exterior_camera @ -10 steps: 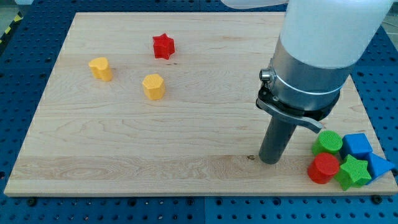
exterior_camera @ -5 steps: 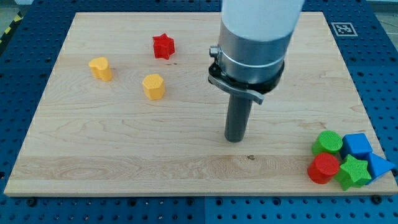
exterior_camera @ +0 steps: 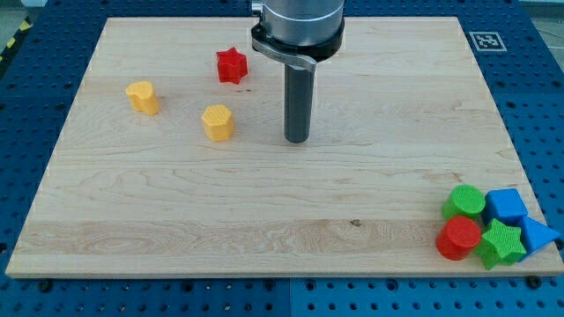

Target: Place the red star diagonally above the top right side of the yelllow hexagon

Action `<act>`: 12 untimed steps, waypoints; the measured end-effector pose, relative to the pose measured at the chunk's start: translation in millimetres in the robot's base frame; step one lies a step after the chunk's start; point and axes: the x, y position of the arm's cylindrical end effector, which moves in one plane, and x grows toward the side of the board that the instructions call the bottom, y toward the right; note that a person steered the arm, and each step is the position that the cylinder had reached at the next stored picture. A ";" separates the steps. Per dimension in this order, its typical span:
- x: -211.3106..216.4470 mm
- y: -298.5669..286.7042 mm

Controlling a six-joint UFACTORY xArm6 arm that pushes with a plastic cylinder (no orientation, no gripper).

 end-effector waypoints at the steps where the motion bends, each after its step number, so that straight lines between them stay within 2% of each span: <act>1: -8.4 -13.8; 3: -34.5 -17.2; 8: -75.2 -135.4; 10: -116.0 -170.3; 12: -152.4 -169.7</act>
